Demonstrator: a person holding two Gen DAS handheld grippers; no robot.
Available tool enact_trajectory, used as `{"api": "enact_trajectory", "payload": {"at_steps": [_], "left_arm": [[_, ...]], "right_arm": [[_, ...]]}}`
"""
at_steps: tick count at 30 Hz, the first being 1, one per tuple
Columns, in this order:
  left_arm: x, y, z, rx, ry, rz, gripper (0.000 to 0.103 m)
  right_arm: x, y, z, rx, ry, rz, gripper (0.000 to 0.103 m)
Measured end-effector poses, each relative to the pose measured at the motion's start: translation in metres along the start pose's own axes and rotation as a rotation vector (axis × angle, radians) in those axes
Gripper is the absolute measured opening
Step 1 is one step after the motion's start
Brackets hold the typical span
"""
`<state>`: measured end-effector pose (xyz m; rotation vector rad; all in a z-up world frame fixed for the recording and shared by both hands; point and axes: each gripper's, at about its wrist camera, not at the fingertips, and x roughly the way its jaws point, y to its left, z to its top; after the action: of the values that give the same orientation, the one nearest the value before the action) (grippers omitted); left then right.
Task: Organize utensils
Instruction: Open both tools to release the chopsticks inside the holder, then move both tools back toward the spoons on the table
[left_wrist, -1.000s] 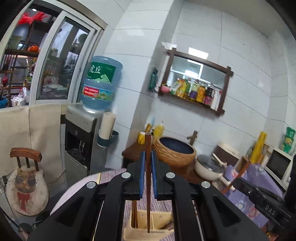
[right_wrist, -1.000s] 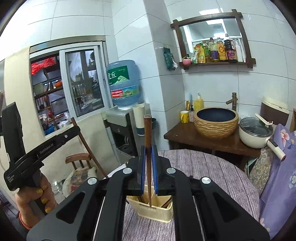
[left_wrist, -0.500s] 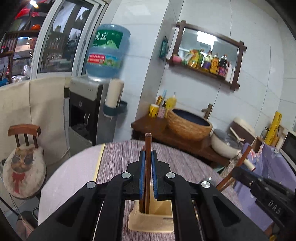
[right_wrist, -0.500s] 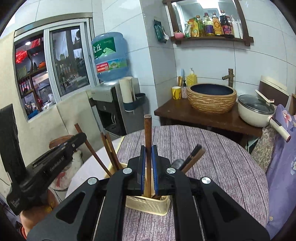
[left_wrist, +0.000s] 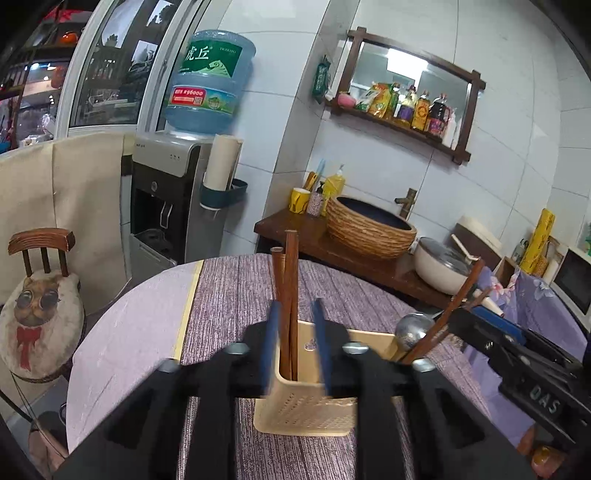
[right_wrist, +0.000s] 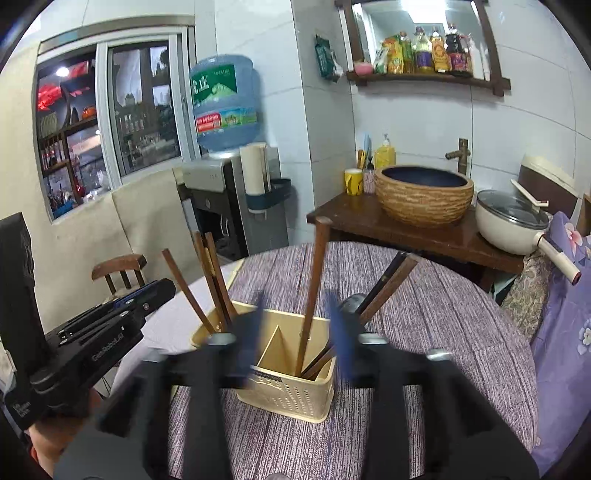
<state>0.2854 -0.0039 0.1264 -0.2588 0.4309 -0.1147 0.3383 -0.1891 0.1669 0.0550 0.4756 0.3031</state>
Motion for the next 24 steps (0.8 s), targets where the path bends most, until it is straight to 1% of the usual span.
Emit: {"api": "enact_trajectory", "payload": {"at_steps": [1,2,3,4,5,6,7,9,11,12,17,20,22,24], "left_arm": [[-0.009,0.000,-0.002,-0.003,-0.019,-0.005,0.055],[-0.016,0.001,-0.004,-0.004,-0.039,-0.008,0.060],[-0.028,0.001,-0.008,0.007,-0.061,-0.008,0.063],[-0.033,0.001,-0.012,0.020,-0.064,-0.005,0.065],[-0.038,0.000,-0.016,0.028,-0.062,-0.001,0.070],[-0.045,0.003,-0.023,0.026,-0.059,0.000,0.075],[-0.048,0.004,-0.028,0.020,-0.056,-0.002,0.076],[-0.052,0.009,-0.042,0.012,-0.035,0.008,0.078],[-0.053,0.012,-0.055,0.018,-0.006,0.025,0.080],[-0.051,0.013,-0.065,0.027,0.023,0.035,0.081],[-0.045,0.019,-0.105,0.053,0.128,0.058,0.081],[-0.041,0.022,-0.128,0.060,0.192,0.066,0.081],[-0.042,0.022,-0.141,0.060,0.216,0.071,0.081],[-0.044,0.023,-0.152,0.066,0.232,0.081,0.081]], "right_arm": [[-0.009,0.000,-0.002,-0.004,-0.030,-0.013,0.075],[-0.017,0.002,-0.006,-0.019,-0.051,-0.028,0.075],[-0.023,0.004,-0.008,-0.035,-0.060,-0.034,0.075],[-0.030,0.007,-0.013,-0.057,-0.070,-0.033,0.075],[-0.038,0.009,-0.019,-0.077,-0.079,-0.032,0.077],[-0.042,0.010,-0.023,-0.089,-0.084,-0.037,0.083],[-0.049,0.012,-0.030,-0.101,-0.095,-0.051,0.086],[-0.058,0.012,-0.043,-0.112,-0.102,-0.067,0.086],[-0.064,0.010,-0.061,-0.113,-0.085,-0.067,0.086],[-0.064,0.008,-0.066,-0.109,-0.074,-0.070,0.086],[-0.061,-0.007,-0.105,-0.052,0.010,-0.071,0.086],[-0.054,-0.017,-0.133,-0.012,0.076,-0.079,0.086],[-0.051,-0.021,-0.148,0.000,0.108,-0.092,0.086],[-0.049,-0.024,-0.164,0.003,0.126,-0.123,0.086]]}}
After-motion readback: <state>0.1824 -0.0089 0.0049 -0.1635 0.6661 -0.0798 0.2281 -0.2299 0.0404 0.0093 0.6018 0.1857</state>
